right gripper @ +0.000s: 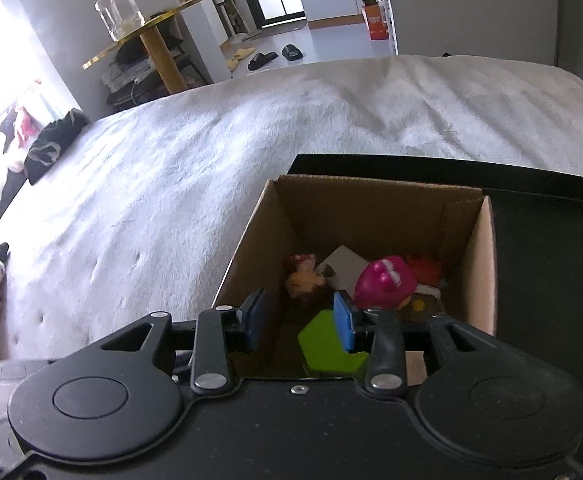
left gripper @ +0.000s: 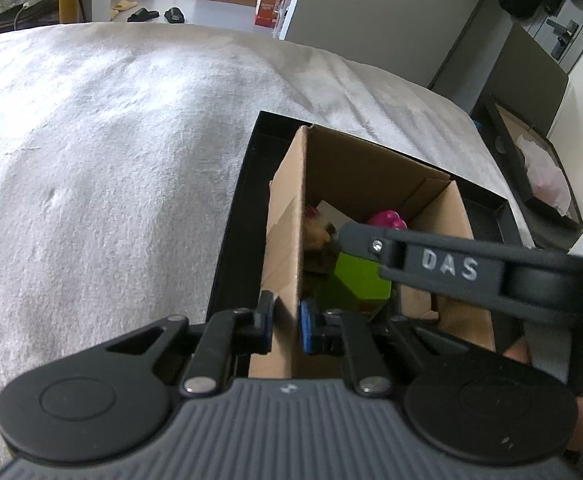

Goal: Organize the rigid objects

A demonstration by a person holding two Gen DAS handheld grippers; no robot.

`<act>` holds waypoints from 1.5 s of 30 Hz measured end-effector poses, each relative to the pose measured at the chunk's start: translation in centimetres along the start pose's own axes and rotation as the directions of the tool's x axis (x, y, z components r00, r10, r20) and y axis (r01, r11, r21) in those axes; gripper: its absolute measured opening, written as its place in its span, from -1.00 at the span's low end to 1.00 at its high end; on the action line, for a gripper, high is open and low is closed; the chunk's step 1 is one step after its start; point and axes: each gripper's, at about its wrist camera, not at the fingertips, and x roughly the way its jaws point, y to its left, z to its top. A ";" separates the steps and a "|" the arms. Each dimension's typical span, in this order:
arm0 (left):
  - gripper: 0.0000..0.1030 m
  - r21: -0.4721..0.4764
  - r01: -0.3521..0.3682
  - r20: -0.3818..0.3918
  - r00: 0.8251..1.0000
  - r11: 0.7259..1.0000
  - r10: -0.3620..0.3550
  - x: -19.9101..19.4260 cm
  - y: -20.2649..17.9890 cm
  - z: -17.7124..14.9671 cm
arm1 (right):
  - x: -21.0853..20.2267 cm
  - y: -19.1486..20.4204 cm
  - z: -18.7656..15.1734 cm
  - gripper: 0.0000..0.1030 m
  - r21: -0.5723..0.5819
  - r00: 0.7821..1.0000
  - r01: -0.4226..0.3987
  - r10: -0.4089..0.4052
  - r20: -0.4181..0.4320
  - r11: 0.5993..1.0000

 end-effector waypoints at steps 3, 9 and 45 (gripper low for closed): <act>-0.76 -0.001 0.003 -0.007 1.000 1.000 -0.003 0.0 0.0 0.1 | -0.8 0.0 -0.1 -0.26 -0.009 1.000 0.007 -0.007 0.001 1.000; -0.75 0.043 -0.005 -0.011 1.000 0.999 0.006 -0.8 -0.4 0.9 | -2.8 -0.4 -0.4 -0.26 -0.007 1.000 0.029 -0.029 0.011 1.000; 0.69 0.311 0.061 0.022 0.997 0.948 -0.071 -13.2 -3.5 1.7 | -19.5 -7.4 -5.4 0.85 0.128 0.968 0.158 -0.179 0.177 0.979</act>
